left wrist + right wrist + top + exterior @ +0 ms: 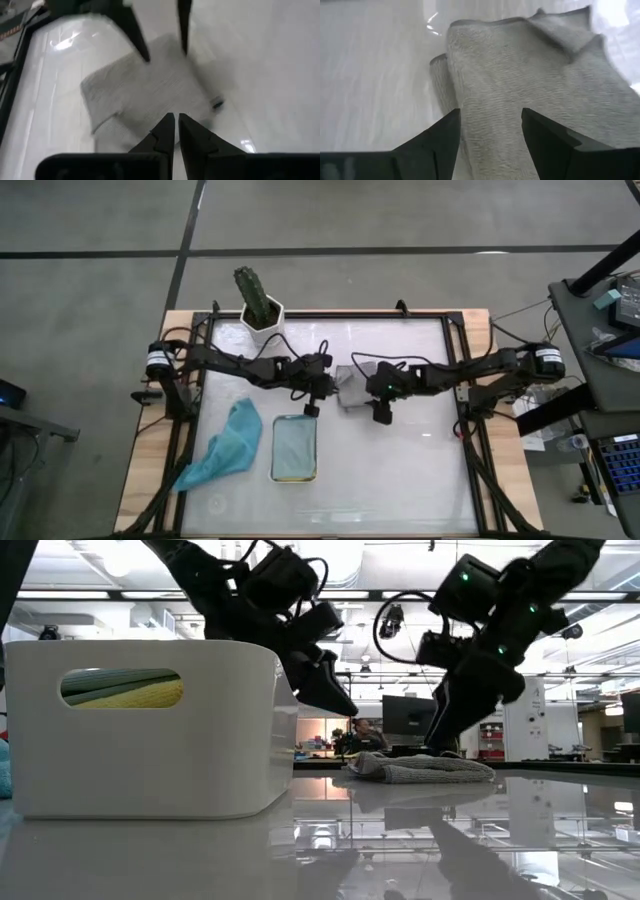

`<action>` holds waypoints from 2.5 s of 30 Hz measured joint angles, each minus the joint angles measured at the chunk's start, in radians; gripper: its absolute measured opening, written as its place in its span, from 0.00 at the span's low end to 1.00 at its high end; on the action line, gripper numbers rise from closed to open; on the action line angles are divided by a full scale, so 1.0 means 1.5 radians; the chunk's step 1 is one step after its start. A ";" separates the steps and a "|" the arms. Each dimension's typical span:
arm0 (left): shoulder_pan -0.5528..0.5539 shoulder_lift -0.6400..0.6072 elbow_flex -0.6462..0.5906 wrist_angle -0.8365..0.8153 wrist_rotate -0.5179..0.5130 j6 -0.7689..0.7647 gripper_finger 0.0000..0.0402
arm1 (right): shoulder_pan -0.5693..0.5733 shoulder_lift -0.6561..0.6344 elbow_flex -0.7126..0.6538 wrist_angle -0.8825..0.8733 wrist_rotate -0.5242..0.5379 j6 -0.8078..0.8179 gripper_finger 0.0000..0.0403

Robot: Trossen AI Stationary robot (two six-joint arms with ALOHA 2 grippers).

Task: Fold microfiber towels
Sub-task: Fold the gray microfiber towel

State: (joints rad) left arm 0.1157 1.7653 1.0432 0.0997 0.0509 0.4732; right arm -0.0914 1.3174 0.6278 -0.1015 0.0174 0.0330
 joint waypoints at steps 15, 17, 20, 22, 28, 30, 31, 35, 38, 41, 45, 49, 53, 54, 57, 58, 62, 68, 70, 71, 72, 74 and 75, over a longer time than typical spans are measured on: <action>-0.068 0.086 0.053 0.056 -0.038 -0.013 0.03 | 0.004 0.066 -0.014 0.066 0.008 -0.063 0.37; -0.065 0.083 0.057 0.052 -0.041 -0.005 0.03 | 0.004 0.064 -0.014 0.066 0.008 -0.061 0.30; -0.061 0.072 0.058 0.050 -0.048 0.002 0.03 | 0.004 0.060 -0.013 0.062 0.008 -0.060 0.21; -0.061 0.065 0.058 0.053 -0.050 0.003 0.03 | 0.006 0.055 -0.013 0.046 0.008 -0.065 0.14; -0.061 0.063 0.058 0.051 -0.052 0.002 0.03 | 0.011 0.018 -0.013 -0.016 0.006 -0.076 0.03; -0.061 0.063 0.058 0.051 -0.056 0.002 0.03 | 0.012 -0.001 -0.013 -0.034 0.006 -0.075 0.02; -0.061 0.063 0.058 0.051 -0.058 0.002 0.03 | 0.013 -0.011 -0.013 -0.042 0.006 -0.075 0.02; -0.061 0.063 0.058 0.051 -0.060 0.002 0.03 | 0.019 -0.042 -0.014 -0.076 0.006 -0.071 0.02; -0.061 0.063 0.057 0.051 -0.061 0.002 0.03 | 0.019 -0.059 -0.018 -0.078 0.005 -0.059 0.02; -0.061 0.063 0.057 0.051 -0.062 0.002 0.03 | 0.025 -0.066 -0.024 -0.084 0.002 -0.064 0.02; -0.061 0.063 0.057 0.051 -0.062 0.002 0.03 | 0.041 -0.054 -0.031 -0.082 -0.001 -0.051 0.02; -0.060 0.063 0.057 0.051 -0.069 0.002 0.03 | 0.056 -0.027 -0.033 -0.070 -0.001 -0.030 0.03; -0.059 0.062 0.057 0.052 -0.082 0.003 0.03 | 0.058 -0.015 -0.033 -0.045 -0.026 -0.008 0.07; -0.059 0.062 0.057 0.052 -0.087 0.003 0.03 | 0.058 -0.015 -0.033 -0.046 -0.034 -0.004 0.10; -0.059 0.059 0.057 0.051 -0.097 0.003 0.03 | 0.058 -0.017 -0.025 -0.062 -0.036 0.001 0.18; -0.059 0.056 0.057 0.051 -0.098 0.003 0.03 | 0.058 -0.019 -0.020 -0.078 -0.036 0.001 0.20; -0.059 0.025 0.055 0.034 -0.099 0.017 0.03 | 0.058 -0.028 0.017 -0.158 -0.037 0.001 0.31; -0.052 -0.034 0.037 0.009 -0.104 0.044 0.03 | 0.054 -0.038 0.084 -0.226 -0.029 -0.043 0.38; -0.046 -0.053 0.026 0.008 -0.105 0.044 0.03 | 0.046 -0.038 0.096 -0.216 -0.028 -0.069 0.38; -0.043 -0.061 0.022 0.004 -0.105 0.045 0.03 | 0.040 -0.037 0.099 -0.210 -0.025 -0.080 0.37; -0.041 -0.068 0.020 0.010 -0.105 0.045 0.03 | 0.033 -0.036 0.101 -0.198 -0.016 -0.092 0.35; -0.034 -0.082 0.011 0.009 -0.105 0.045 0.03 | 0.015 -0.035 0.101 -0.170 0.012 -0.111 0.32; -0.031 -0.088 0.009 0.013 -0.105 0.045 0.03 | 0.005 -0.033 0.099 -0.150 0.026 -0.120 0.29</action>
State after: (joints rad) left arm 0.0694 1.6335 1.0562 0.1193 -0.1066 0.5411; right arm -0.0834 1.2685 0.7761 -0.3265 0.0559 -0.1472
